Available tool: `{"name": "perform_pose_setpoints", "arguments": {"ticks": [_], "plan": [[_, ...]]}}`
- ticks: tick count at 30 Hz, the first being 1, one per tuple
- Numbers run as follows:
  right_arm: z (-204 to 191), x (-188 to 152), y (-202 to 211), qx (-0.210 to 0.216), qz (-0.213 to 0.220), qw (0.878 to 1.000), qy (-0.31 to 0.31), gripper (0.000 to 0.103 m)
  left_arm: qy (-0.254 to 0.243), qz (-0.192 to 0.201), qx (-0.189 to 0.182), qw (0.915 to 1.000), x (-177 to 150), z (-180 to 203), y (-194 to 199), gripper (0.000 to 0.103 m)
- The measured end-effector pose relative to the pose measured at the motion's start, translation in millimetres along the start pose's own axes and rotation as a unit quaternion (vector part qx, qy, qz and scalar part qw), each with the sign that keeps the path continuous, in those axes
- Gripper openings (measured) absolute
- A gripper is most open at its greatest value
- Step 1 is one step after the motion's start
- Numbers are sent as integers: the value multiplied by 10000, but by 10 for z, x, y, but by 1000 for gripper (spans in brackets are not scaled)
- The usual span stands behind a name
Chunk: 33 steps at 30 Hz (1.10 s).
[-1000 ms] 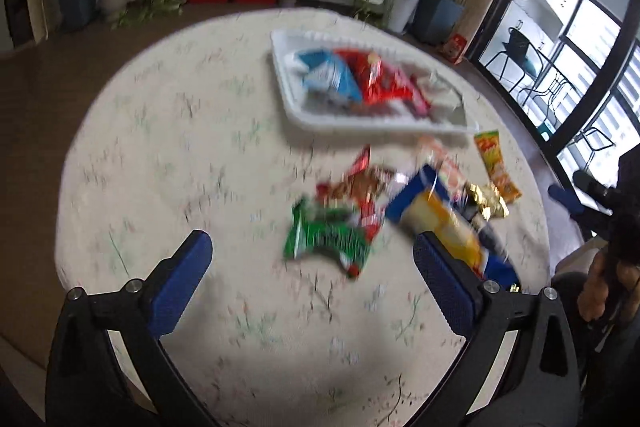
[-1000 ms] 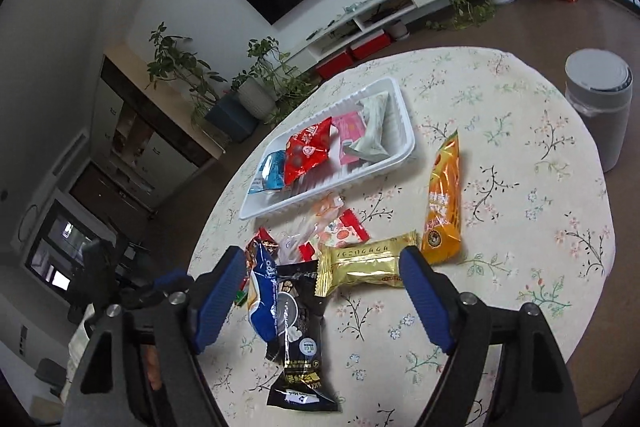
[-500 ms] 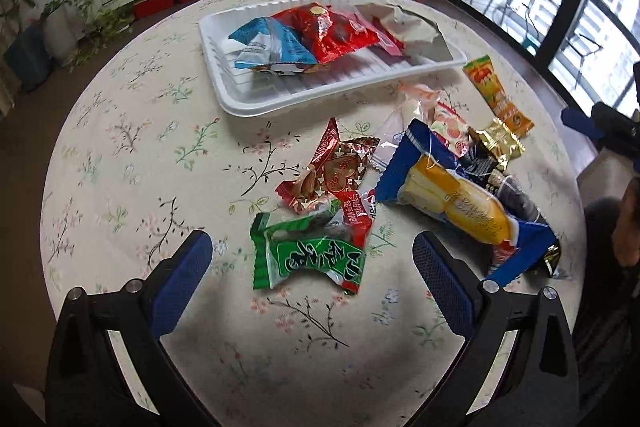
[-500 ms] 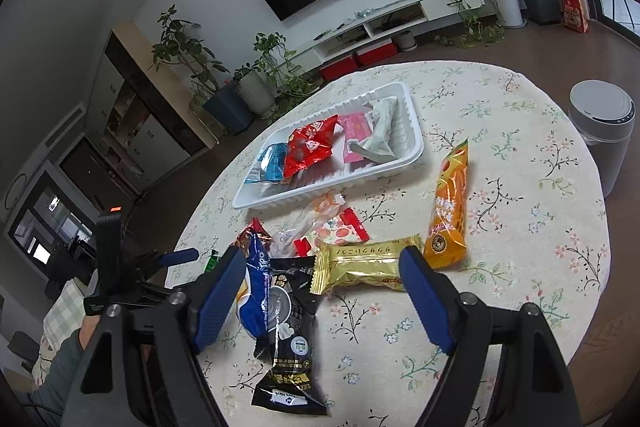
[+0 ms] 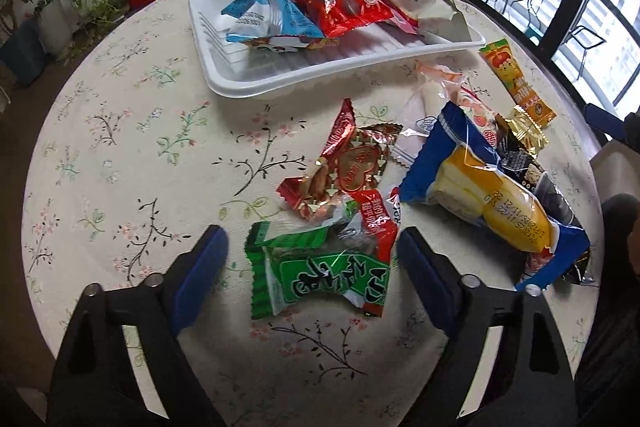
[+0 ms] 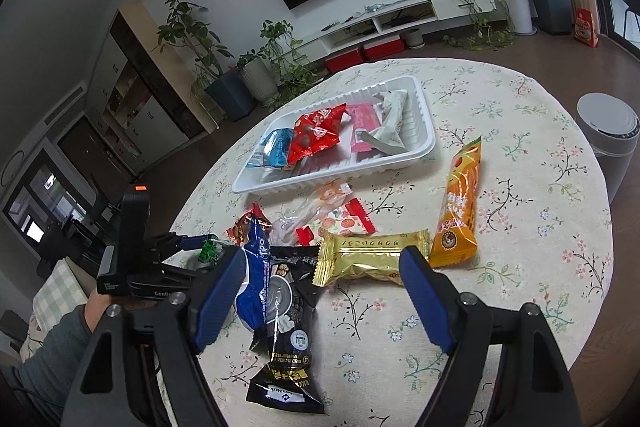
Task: Organize snacks
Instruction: 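Move both tools back toward the remaining snacks, then grasp the green packet with left tool while right tool grasps orange stick packet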
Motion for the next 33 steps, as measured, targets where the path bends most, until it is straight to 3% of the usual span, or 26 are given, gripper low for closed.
{"name": "perform_pose_setpoints", "arguments": {"ticks": [2,7,9,12,15,17,20,27,33], "plan": [[-11,-10,-14,-25,-32,10000,47,82,67,45,34,10000,-3,-31,33,60],[31,1,11,-137,19,9999,-1,82,119,93,104,9998,-52,-50,91,57],[108,47,41,-249,87,9996,-113,82,97,128,104,9998,-84,-27,136,51],[397,138,49,-813,89,9954,-501,82,119,141,94,9998,-145,-18,184,47],[692,210,-27,-1474,-188,9865,-691,80,181,177,4,9997,-205,3,246,43],[855,262,-95,-1875,-347,9798,-607,73,245,202,-73,9995,-251,13,298,41],[1036,279,-236,-1923,-536,9773,-703,61,401,177,-286,9986,-317,57,339,40],[1037,281,-505,-2255,-950,9696,-57,56,423,135,-247,9987,-353,84,338,38],[1106,261,-661,-2399,-1138,9640,122,53,371,90,-177,9991,-350,85,328,39]]}}
Point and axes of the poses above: each gripper's, at about its wrist camera, not at the fingertips, and y roughly against the way its jaws point, z to its right, x to its top, the point moved 9 cm from there along -y, roughly the way its jaws point, and after that the axes turned 6 degrees about x, right-handed, at the moved point
